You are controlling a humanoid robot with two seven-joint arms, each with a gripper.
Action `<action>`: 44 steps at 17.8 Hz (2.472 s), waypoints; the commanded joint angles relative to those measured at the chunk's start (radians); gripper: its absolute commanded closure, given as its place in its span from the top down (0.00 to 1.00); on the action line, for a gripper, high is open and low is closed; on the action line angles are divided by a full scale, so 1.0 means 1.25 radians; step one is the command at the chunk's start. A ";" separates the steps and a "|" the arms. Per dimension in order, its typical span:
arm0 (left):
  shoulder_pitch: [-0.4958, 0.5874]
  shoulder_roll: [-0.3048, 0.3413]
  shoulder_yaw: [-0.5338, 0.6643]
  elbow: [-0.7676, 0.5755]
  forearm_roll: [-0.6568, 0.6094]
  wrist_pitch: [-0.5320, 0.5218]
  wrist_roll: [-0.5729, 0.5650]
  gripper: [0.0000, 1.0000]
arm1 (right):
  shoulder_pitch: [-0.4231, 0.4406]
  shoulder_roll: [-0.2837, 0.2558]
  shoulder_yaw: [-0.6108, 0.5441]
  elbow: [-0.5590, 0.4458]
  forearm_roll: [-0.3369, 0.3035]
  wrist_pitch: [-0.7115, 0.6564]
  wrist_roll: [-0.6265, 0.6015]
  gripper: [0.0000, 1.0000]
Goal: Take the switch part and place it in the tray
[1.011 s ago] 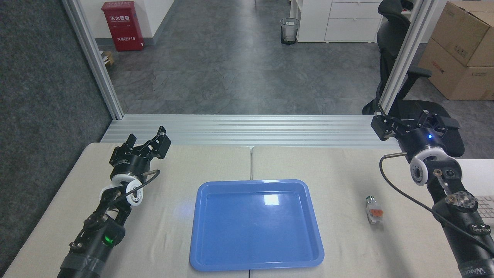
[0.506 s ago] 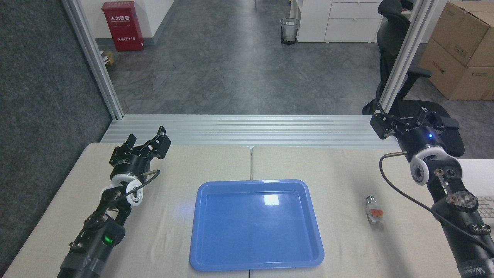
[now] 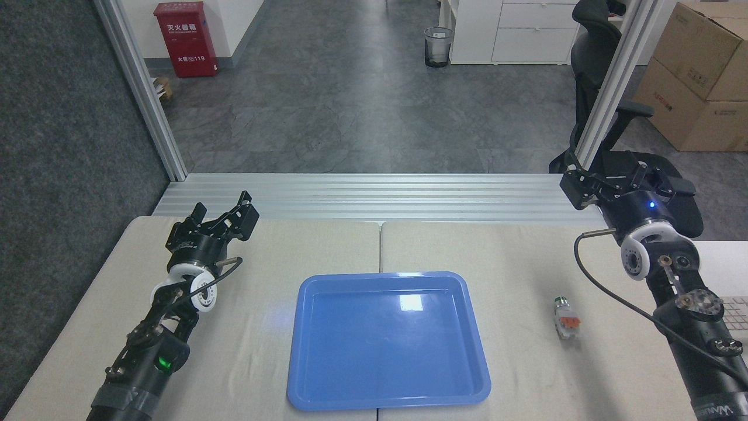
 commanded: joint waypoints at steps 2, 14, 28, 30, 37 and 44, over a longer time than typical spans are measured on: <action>0.000 0.000 0.000 0.000 0.000 0.000 0.000 1.00 | 0.001 0.002 -0.003 -0.004 0.000 0.001 0.000 0.99; 0.000 0.000 0.001 0.000 0.000 0.001 0.000 1.00 | 0.221 0.015 -0.004 -0.069 0.000 0.002 0.003 0.99; 0.000 0.000 0.000 0.000 0.000 0.001 0.000 1.00 | 0.325 0.094 0.006 0.074 0.011 0.056 0.007 0.90; 0.000 0.000 0.000 0.000 0.000 0.001 0.000 1.00 | 0.328 0.094 0.008 0.076 0.013 0.052 0.007 0.59; 0.000 0.000 0.000 0.000 0.000 0.001 0.000 1.00 | 0.321 0.090 0.022 0.076 0.025 0.056 0.007 0.00; 0.000 0.000 0.000 0.000 0.000 0.001 0.000 1.00 | 0.218 0.127 0.030 -0.202 0.017 0.132 0.038 0.00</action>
